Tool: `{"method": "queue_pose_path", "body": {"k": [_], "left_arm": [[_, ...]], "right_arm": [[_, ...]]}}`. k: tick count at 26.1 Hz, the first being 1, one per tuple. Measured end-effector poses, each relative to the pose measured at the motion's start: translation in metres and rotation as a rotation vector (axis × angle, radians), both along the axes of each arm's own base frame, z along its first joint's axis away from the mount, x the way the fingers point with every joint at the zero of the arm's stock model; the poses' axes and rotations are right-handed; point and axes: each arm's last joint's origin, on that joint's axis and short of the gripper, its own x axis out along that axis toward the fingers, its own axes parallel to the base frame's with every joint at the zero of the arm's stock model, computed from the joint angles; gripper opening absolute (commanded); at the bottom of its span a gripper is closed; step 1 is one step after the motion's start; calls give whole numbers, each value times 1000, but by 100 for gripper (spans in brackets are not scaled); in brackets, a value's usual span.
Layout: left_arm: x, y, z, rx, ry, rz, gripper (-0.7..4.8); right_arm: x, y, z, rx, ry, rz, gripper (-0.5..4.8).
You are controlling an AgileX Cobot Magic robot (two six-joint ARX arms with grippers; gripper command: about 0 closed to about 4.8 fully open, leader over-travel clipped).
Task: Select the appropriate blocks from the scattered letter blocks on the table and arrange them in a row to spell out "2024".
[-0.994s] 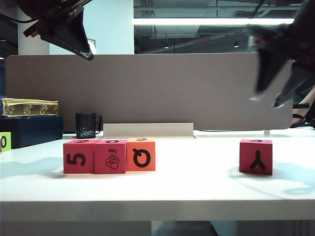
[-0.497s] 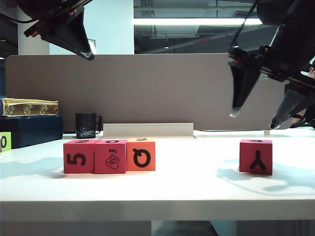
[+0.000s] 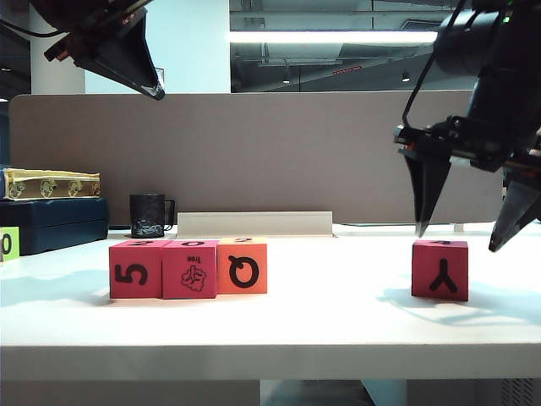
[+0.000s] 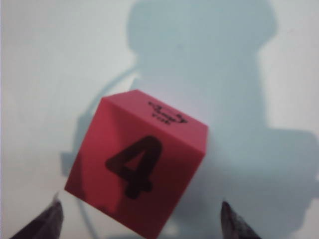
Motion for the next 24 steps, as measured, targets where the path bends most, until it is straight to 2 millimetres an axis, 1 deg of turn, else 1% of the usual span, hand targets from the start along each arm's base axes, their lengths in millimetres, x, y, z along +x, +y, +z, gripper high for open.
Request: {"method": "queue_pose_path", "body": {"k": [3,6,12,14,15,17,22,24], "left_arm": [[0,0,0,0,0,0,-6],[0,0,0,0,-1,0,-6],[0,0,0,0,0,0,-6],[0,0,0,2,6,1,-6],[0,0,0,2,6,0,-6],[0,0,-1,2,7,0,-6],[0,0,-1,2,7,0,-6],[0,0,-1,2,7,0,-6]], "right_arm": [[3,3,-6,27,21,-5,401],[6,8,-13,26,30,5,400],[12,12,-24,25,39,10,398],[13,12,-24,29,27,10,348],[14,12,-24,33,13,10,306],[18,13,-22,44,-22,11,253],[19,14,-22,50,-36,12,251],[18,19,-21,69,-41,33,251]]}}
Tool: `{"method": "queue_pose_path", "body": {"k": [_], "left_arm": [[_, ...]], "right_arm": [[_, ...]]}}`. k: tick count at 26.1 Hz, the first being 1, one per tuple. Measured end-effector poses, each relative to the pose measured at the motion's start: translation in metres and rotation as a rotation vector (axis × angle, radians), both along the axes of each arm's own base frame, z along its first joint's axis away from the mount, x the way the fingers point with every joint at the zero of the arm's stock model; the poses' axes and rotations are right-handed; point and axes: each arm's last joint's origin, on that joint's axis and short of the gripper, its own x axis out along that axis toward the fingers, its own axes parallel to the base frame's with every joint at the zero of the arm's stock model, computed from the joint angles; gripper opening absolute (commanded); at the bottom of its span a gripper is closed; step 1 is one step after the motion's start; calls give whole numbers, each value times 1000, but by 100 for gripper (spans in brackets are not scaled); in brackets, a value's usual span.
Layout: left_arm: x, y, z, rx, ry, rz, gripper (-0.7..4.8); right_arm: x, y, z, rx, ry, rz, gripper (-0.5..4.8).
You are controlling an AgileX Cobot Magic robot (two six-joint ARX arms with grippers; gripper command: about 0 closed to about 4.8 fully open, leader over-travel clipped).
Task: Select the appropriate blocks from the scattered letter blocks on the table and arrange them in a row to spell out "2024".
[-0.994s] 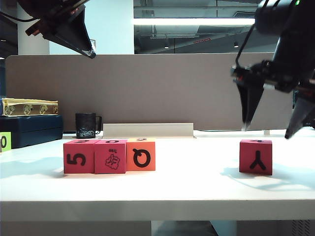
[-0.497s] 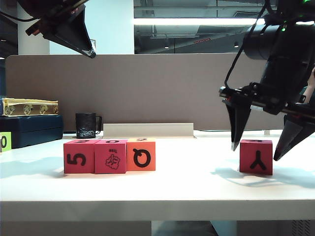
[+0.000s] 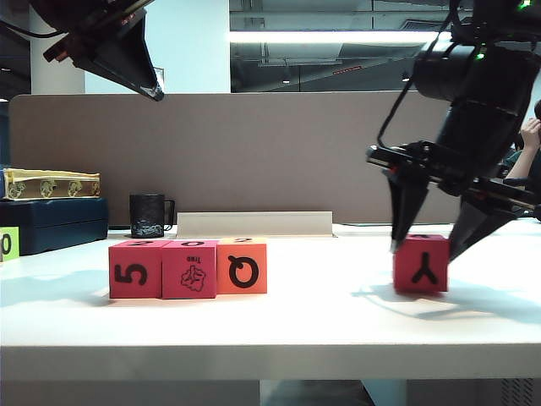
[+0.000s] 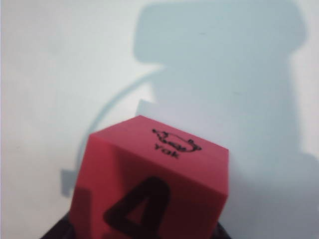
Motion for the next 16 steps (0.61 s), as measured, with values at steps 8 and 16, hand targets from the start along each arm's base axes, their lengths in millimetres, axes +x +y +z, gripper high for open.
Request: {"method": "queue_pose_path", "body": {"k": [8,16], "left_arm": [[0,0,0,0,1,-1,-6],[-1,0,-2,7,21,-1,-6]], "right_arm": [[-11,47,5,69,-82,153,252],[-8,74,-14,90,-93,224,257]]}}
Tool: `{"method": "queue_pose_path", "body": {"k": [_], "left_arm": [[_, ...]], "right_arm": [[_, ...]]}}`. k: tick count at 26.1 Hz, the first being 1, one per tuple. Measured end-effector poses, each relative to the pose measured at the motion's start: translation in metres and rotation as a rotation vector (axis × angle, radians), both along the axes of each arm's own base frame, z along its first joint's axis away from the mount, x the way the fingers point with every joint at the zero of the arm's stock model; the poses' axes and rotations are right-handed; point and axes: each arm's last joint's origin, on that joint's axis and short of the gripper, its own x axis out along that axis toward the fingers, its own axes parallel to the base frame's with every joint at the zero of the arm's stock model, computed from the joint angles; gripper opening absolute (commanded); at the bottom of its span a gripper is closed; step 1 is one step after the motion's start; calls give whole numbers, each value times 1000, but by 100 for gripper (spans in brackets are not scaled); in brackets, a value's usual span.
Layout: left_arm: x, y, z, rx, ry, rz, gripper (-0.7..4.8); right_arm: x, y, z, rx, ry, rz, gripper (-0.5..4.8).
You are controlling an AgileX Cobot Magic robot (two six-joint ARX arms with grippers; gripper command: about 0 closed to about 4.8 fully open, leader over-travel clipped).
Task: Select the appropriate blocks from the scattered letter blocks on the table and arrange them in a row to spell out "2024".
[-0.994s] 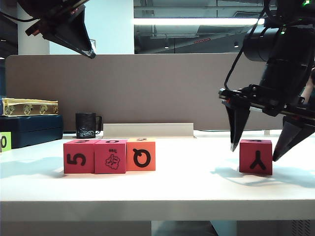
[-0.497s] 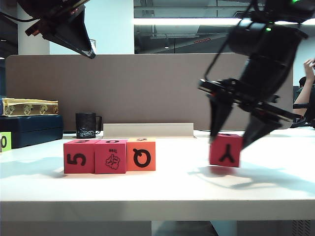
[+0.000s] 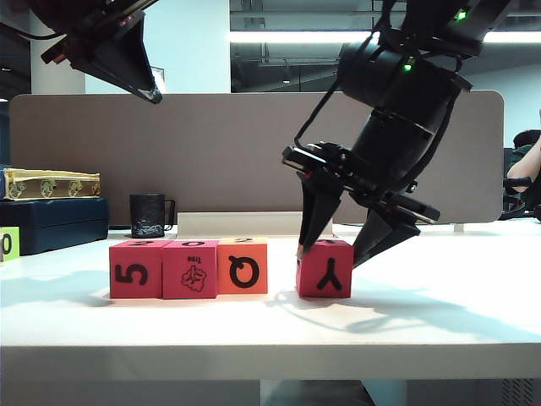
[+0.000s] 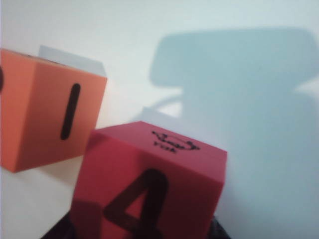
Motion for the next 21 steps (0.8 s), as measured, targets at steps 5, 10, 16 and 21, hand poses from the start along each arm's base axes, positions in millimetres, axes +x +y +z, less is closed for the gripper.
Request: {"method": "queue_pose_path", "body": {"k": [5,10,16,21], "left_arm": [[0,0,0,1,3,0,-6],[0,0,0,2,6,1,-6],[0,0,0,2,6,1,-6],[0,0,0,2,6,0,-6]], "right_arm": [[3,4,-2,17,-15,5,276],[10,9,6,48,-60,9,276],[10,9,6,49,-62,9,346],[10,9,6,50,-61,9,383]]}}
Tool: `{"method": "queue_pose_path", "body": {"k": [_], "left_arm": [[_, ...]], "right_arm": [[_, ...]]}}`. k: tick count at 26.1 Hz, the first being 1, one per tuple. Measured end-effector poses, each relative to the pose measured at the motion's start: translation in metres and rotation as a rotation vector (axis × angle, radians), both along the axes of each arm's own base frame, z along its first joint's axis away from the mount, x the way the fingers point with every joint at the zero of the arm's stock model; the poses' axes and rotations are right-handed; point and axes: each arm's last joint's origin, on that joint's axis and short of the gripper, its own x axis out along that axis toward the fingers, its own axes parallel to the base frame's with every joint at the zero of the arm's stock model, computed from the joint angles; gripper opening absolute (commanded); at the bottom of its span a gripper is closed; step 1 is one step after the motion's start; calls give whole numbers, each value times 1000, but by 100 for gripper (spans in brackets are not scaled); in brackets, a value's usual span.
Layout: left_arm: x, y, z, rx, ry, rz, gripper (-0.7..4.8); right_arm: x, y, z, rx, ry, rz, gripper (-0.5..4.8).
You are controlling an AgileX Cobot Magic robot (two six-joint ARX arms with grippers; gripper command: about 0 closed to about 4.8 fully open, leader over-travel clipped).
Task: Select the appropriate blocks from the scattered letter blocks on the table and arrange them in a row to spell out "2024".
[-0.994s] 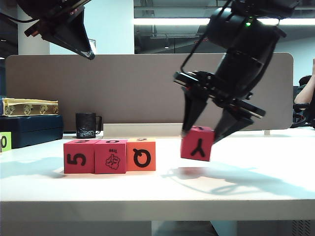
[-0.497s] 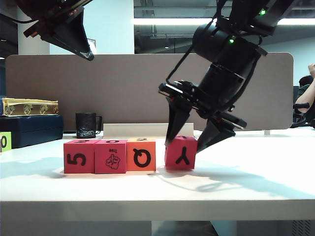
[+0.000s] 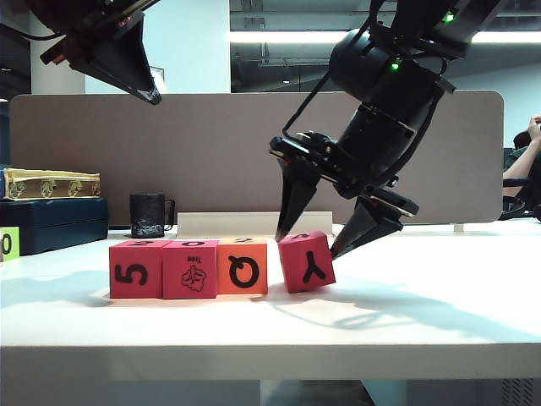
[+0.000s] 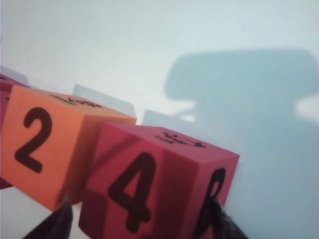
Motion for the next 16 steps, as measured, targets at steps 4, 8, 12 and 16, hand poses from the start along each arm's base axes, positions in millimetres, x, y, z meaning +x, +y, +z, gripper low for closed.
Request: {"method": "queue_pose_path", "body": {"k": [4,8,12,16], "left_arm": [[0,0,0,0,0,0,-6],[0,0,0,0,0,0,-6],[0,0,0,0,1,0,-6],[0,0,-1,3,8,0,-6]], "right_arm": [[1,1,2,24,5,15,383],[9,6,21,54,-53,16,384],[9,5,21,13,-54,0,383],[12,0,21,-22,-80,-21,383]]}}
